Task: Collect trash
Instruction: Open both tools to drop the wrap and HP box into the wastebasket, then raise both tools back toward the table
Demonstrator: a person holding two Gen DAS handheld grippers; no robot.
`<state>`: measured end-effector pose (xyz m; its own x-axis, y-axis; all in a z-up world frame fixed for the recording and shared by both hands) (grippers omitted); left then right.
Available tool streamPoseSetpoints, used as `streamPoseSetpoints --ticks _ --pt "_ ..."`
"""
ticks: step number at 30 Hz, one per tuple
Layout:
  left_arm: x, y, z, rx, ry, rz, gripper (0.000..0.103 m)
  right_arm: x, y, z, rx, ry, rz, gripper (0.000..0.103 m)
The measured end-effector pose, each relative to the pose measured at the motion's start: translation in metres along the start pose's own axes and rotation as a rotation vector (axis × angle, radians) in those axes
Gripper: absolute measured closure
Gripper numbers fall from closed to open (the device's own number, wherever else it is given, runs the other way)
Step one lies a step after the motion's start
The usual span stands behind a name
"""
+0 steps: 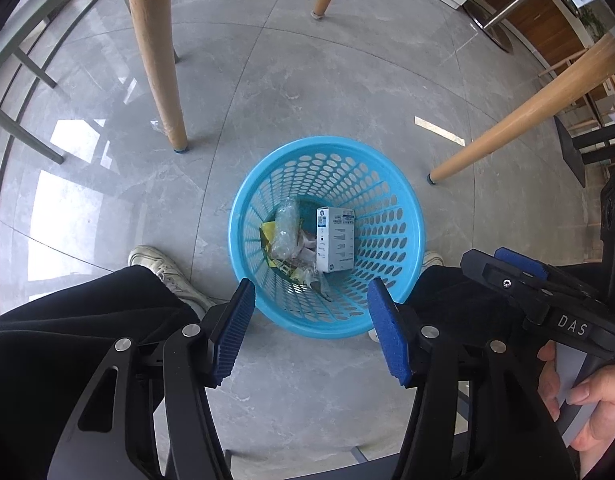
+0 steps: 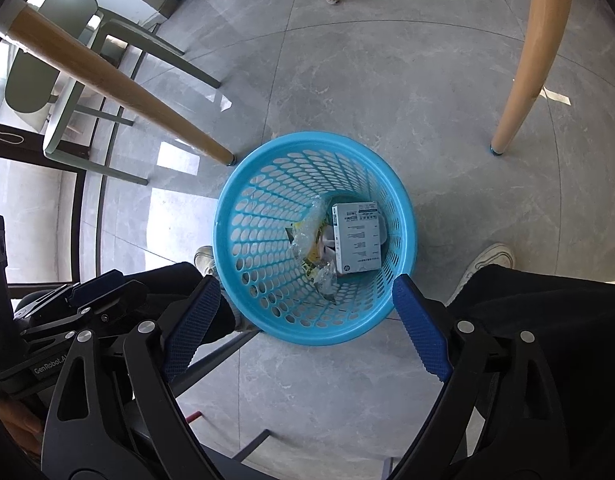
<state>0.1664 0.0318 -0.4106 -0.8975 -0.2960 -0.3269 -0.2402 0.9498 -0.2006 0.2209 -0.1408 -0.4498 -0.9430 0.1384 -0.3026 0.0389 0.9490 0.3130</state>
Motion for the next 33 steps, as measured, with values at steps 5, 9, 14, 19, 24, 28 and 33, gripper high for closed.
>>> streamPoseSetpoints --ticks 5,9,14,19,24,28,33 --pt "0.001 0.002 -0.007 -0.004 -0.015 0.003 0.043 0.000 0.002 -0.012 -0.007 -0.014 -0.004 0.019" --pt "0.000 0.002 -0.022 -0.004 -0.051 0.012 0.042 0.003 0.010 -0.032 -0.067 -0.027 0.025 0.014" --pt "0.000 0.001 -0.047 -0.008 -0.112 0.032 0.040 0.008 0.018 -0.062 -0.097 -0.071 0.022 0.014" --pt "0.001 0.002 -0.074 -0.008 -0.167 0.039 0.039 0.010 0.022 -0.095 -0.101 -0.130 -0.003 0.014" --pt "0.003 0.003 -0.105 -0.022 -0.234 0.070 0.038 0.012 0.024 -0.129 -0.100 -0.198 -0.032 0.011" --pt "0.007 0.001 -0.129 -0.004 -0.266 0.079 0.038 0.013 0.026 -0.159 -0.083 -0.268 -0.082 0.010" --pt "0.004 -0.005 -0.161 0.028 -0.308 0.105 0.038 0.015 0.035 -0.196 -0.083 -0.350 -0.157 0.010"
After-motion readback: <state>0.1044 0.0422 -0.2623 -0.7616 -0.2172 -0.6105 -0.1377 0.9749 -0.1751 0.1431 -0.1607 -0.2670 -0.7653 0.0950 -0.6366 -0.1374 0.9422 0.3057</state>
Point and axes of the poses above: each gripper's, at about its wrist camera, not at the fingertips, and z roughly the way its jaws point, y to its left, x to its underside, the point moved 6 cm from there along z, roughly the way its jaws point, and after that the axes turned 15 degrees about -y, right-handed, at the moved point
